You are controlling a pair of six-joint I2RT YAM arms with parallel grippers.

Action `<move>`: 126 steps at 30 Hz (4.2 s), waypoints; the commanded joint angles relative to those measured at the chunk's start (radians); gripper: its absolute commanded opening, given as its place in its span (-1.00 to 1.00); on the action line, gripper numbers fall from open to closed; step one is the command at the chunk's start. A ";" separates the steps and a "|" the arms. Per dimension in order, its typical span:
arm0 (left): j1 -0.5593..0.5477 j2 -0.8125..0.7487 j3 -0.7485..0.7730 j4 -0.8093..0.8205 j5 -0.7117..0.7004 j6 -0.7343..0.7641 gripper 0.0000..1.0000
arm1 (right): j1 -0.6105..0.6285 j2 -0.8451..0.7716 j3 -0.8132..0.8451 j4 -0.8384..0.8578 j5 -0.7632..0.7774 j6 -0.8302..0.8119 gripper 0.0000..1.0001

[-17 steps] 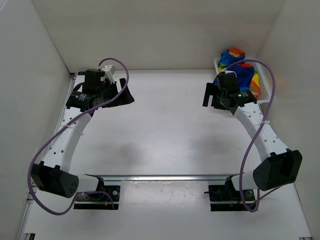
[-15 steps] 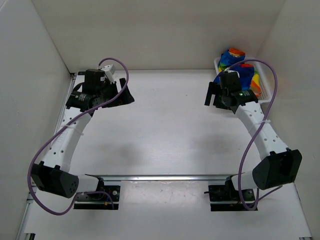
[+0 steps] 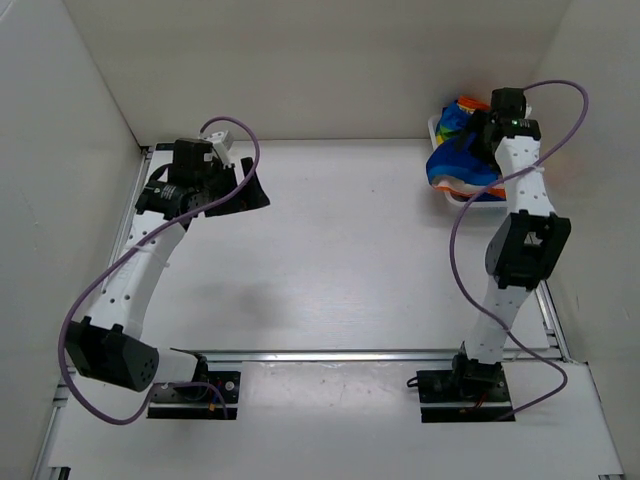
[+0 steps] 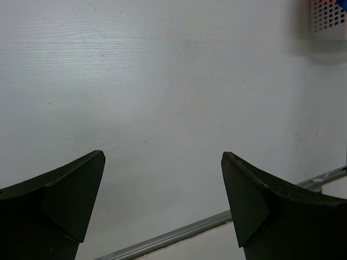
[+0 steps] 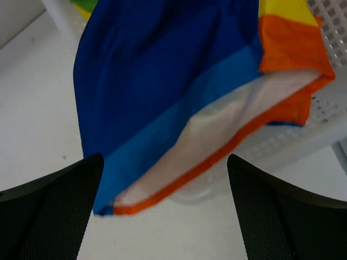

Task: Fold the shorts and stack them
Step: Grab the shorts from the pile, then move the shorts to the center of the board, then flatten the shorts out

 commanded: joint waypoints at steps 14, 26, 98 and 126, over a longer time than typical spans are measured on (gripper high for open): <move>0.001 0.227 0.036 -0.014 -0.011 0.015 1.00 | -0.126 0.427 0.488 0.192 -0.300 0.079 -1.00; 0.010 0.149 0.067 -0.014 -0.048 -0.003 1.00 | -0.027 -0.111 0.482 0.202 -0.439 0.028 -1.00; -0.152 0.171 0.311 -0.067 0.162 -0.251 -0.77 | 0.544 -0.352 -0.200 0.143 -0.190 -0.165 -0.97; 0.013 0.926 0.808 -0.188 -0.134 -0.114 0.89 | 0.527 -0.735 -0.980 0.106 -0.241 0.151 -0.31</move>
